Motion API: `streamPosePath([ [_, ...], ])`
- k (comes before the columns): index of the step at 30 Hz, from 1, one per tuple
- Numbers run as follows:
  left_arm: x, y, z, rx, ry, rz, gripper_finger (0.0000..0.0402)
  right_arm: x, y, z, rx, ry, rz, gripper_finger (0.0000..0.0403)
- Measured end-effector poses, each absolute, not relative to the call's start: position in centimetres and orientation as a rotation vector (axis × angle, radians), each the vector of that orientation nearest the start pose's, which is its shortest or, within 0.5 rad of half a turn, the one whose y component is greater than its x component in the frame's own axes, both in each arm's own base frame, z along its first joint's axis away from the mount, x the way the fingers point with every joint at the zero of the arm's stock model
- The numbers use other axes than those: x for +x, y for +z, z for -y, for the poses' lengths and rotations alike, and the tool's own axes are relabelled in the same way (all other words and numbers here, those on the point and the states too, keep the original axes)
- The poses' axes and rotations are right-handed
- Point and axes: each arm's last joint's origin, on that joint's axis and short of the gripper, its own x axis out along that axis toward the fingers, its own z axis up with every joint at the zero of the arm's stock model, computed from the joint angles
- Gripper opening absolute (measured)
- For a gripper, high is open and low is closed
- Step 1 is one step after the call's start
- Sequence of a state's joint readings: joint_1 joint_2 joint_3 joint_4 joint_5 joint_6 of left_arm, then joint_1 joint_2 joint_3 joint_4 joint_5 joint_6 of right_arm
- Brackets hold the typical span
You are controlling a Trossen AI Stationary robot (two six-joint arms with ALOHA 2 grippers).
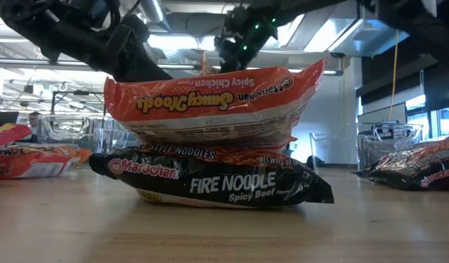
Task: Sort Maruchan noodles
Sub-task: Put the top right red noodle pack into the middle transparent bin
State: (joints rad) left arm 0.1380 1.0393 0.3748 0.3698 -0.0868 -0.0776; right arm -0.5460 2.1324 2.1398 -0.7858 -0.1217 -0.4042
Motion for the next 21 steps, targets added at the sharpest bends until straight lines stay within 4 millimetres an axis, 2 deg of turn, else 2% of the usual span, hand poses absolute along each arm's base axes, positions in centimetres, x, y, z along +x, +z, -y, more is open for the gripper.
streamPosePath([
  [7,20.6,19.9,-3.1,-0.108,0.238,-0.284,0.0177,41.1,28.6,26.6,-0.093,-0.174,-0.902,0.0091],
  [21,20.7,20.2,-3.1,-0.135,0.238,-0.251,0.0176,42.5,23.1,27.8,-0.097,-0.097,-0.997,0.0092],
])
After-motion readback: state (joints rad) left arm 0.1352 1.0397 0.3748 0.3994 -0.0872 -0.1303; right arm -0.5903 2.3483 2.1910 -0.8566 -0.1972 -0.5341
